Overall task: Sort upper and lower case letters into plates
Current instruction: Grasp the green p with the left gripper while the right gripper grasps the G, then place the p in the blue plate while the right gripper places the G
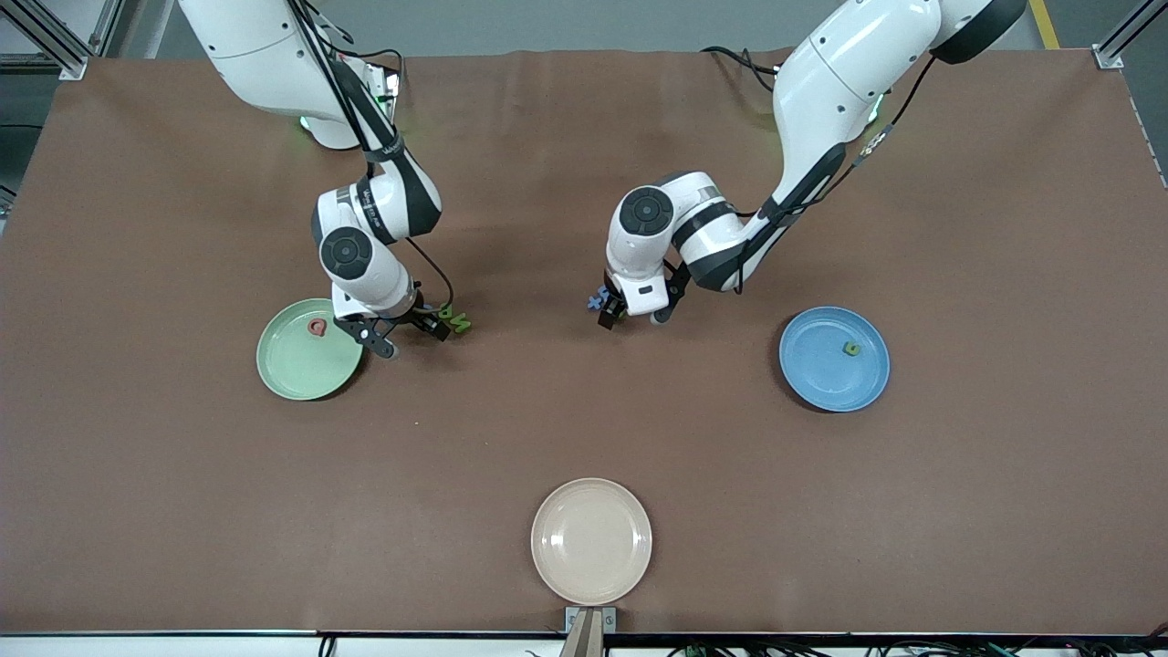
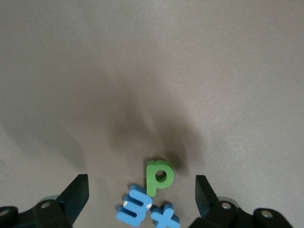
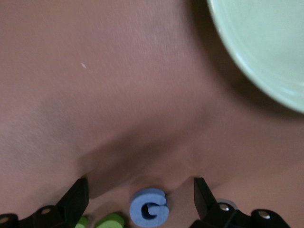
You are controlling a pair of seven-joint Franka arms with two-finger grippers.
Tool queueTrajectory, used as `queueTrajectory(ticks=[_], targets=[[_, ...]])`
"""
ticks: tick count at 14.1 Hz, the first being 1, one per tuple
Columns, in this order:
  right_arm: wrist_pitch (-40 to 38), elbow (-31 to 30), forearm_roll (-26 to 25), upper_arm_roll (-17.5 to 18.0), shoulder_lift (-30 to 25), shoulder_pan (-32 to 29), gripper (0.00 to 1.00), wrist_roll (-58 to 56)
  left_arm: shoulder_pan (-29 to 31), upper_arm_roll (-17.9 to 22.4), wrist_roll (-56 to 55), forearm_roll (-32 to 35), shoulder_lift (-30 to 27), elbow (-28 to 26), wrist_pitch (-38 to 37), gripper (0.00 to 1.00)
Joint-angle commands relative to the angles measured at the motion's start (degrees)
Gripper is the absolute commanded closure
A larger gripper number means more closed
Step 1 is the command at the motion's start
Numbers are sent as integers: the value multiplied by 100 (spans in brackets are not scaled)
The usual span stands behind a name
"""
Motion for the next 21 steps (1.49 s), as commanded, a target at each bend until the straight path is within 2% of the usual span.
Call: queueTrajectory(ticks=[1,6,10,20,21], targets=[[195,-334,46,-54,-131,87,4,104,-30,10,-108,176,153,169,39,10],[143,-405,46,-45,-184,288,7,401,-83,27,-108,211,294,257,39,18],[143,-396,46,-54,-202,351,17,411,-100,36,-108,317,382,371,48,27],[222,-378,19,-71,-369,272,18,367,-127,150,-99,343,382,380,48,70],[222,-370,-16,-80,-369,272,20,359,-127,150,-90,343,373,380,48,74]])
